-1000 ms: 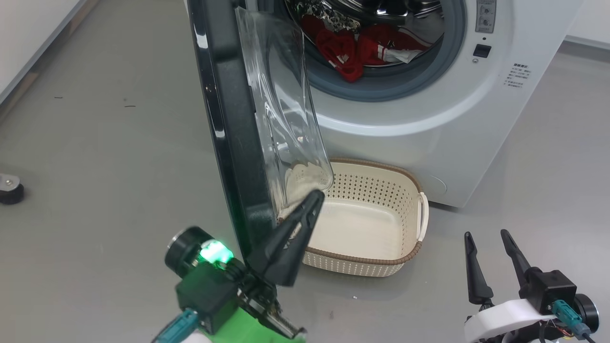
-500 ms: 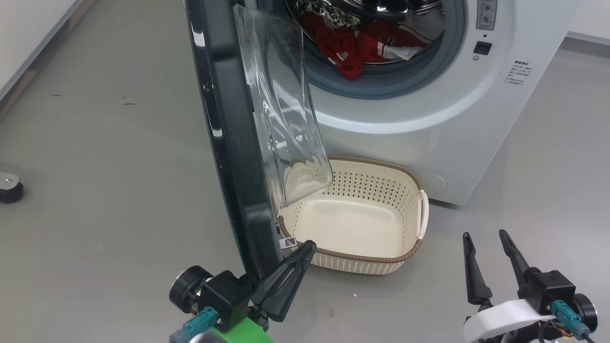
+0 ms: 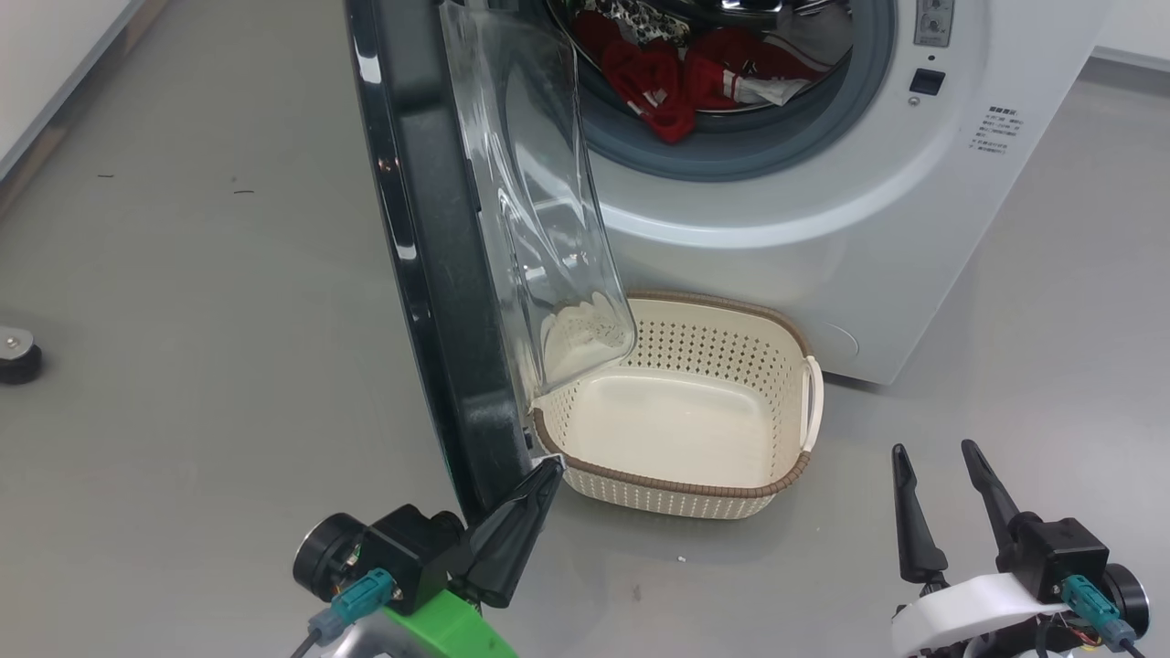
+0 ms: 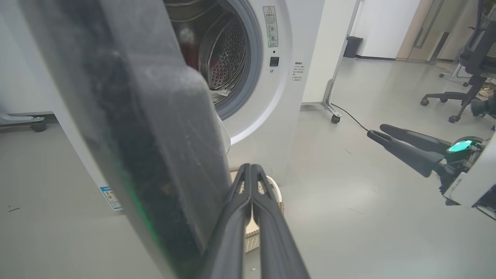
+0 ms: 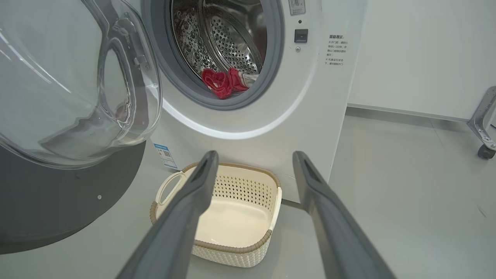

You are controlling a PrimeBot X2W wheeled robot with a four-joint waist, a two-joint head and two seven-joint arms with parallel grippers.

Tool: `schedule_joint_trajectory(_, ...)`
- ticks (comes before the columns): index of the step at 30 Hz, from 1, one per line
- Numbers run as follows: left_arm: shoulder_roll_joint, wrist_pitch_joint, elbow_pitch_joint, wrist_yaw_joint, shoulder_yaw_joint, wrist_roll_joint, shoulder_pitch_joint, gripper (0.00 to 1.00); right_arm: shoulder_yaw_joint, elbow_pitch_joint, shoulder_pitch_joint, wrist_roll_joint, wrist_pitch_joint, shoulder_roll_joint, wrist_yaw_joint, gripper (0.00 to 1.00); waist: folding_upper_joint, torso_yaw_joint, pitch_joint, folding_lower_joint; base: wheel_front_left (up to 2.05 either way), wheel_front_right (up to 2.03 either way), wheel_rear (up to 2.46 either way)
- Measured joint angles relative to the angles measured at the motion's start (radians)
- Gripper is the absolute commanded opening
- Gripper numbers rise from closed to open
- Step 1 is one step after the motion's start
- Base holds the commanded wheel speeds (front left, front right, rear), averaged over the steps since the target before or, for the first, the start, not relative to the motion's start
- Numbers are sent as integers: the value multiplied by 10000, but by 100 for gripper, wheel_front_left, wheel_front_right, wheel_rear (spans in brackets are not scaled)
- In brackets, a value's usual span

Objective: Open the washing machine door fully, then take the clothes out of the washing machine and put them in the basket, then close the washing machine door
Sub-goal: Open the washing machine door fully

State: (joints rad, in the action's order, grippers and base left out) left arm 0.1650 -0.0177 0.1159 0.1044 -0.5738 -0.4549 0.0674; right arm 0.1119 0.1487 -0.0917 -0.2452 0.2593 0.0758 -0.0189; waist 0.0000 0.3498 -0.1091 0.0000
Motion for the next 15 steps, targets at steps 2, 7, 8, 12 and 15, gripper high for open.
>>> schedule_joint_trajectory(2,-2,-2,-67,-25,19,0,0,0,-17,4,0,2,0,-19,0,100,0,9,-23,0,0,0,0)
schedule_joint_trajectory(7,-10,-77,-194,-111,90,0,4,0,-63,10,4,4,0,-52,6,100,0,49,-82,0,0,0,0)
schedule_joint_trajectory(8,-19,-77,-222,-111,86,0,10,0,-98,10,4,8,0,-59,4,100,0,63,-91,0,0,0,0)
schedule_joint_trajectory(12,-130,-77,-313,-111,71,0,54,0,-267,2,4,13,0,-63,2,100,0,193,-111,0,0,0,0)
schedule_joint_trajectory(15,-173,-75,-382,-115,71,2,92,0,-336,0,4,15,0,-65,4,100,0,354,-105,0,0,0,0)
